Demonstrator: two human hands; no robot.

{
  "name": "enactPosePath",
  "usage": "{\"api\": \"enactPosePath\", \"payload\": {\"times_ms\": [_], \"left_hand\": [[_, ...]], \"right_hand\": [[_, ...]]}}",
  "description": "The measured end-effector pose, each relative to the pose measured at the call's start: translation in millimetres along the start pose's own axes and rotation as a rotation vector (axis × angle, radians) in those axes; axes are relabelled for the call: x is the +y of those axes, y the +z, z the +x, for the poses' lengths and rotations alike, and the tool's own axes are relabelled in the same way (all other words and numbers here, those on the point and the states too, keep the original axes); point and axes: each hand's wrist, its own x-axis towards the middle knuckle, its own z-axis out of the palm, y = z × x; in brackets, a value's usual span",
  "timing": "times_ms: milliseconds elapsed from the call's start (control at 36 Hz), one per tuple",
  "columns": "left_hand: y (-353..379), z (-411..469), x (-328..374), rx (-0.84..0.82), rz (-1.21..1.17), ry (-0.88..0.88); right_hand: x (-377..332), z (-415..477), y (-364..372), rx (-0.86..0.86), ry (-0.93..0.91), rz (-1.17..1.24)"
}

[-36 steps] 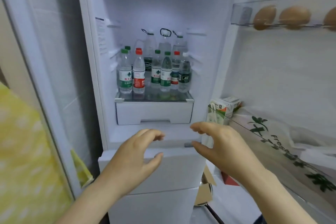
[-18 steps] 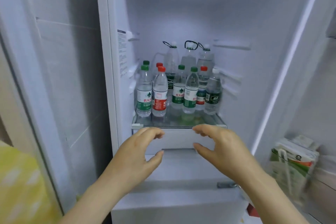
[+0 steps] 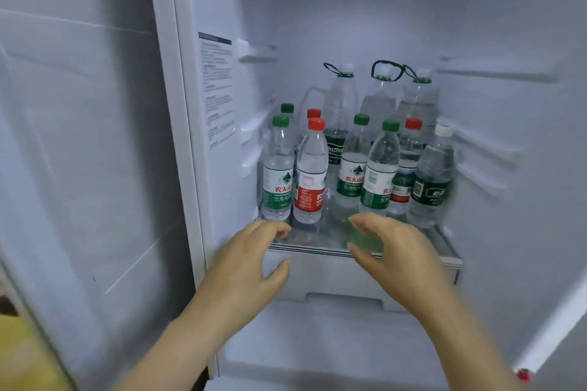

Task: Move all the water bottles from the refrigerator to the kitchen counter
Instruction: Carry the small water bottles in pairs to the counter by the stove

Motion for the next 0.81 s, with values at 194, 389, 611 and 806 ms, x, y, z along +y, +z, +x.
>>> {"api": "enactPosePath", "payload": {"times_ms": [194,389,611,806], "left_hand": [[18,16,-13,0.043,0.084,-0.084],[25,27,-29,0.056,0.137,-0.135],[35,50,-34,0.065,0.149,-0.146],[46,65,-41,0.067,0.146,-0.163]], "right_hand": [[19,30,26,-0.017,-0.023,0.051],[28,53,46,-0.058,-0.003,0.103],[38,80,63,-0.075,0.018,0.130],[41,111,73,-0.087,0.039,0.141]]}}
